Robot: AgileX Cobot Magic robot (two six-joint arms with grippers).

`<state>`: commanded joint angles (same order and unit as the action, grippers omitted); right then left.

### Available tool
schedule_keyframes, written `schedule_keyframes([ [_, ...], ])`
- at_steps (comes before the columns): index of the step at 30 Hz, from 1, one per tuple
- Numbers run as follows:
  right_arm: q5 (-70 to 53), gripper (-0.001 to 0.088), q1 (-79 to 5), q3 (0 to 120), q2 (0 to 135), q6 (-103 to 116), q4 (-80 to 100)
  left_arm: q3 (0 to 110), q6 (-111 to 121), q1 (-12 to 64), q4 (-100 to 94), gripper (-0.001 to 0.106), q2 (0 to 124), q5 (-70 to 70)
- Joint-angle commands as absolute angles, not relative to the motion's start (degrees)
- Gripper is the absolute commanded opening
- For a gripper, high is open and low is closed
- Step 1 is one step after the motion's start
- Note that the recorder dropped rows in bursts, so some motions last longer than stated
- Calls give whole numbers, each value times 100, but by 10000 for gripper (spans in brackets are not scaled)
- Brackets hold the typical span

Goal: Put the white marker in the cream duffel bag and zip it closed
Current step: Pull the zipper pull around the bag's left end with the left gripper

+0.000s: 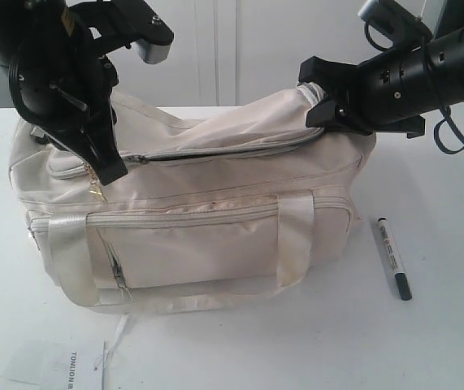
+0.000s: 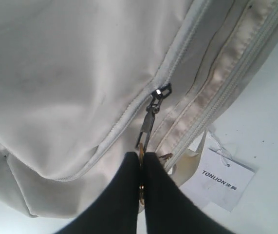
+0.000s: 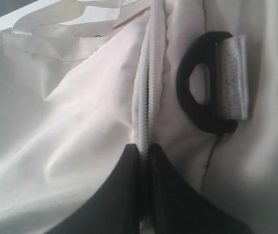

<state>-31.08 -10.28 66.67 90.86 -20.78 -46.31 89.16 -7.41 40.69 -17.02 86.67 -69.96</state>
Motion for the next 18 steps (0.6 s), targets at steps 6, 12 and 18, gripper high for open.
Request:
schedule_keyframes([
  [6, -3054, 0, -1028, 6667, 9086, -2078, -4631, 8916, -741, 4069, -1817, 0, 8667, -6996],
  [12, -2961, 0, -1028, 6667, 9086, -2078, -4631, 8916, -786, 4069, -2013, 0, 8667, -6996],
  [18, -2900, 0, -1018, 6675, 9086, -2078, -4631, 8916, -786, 4069, -2047, 0, 8667, -6996],
])
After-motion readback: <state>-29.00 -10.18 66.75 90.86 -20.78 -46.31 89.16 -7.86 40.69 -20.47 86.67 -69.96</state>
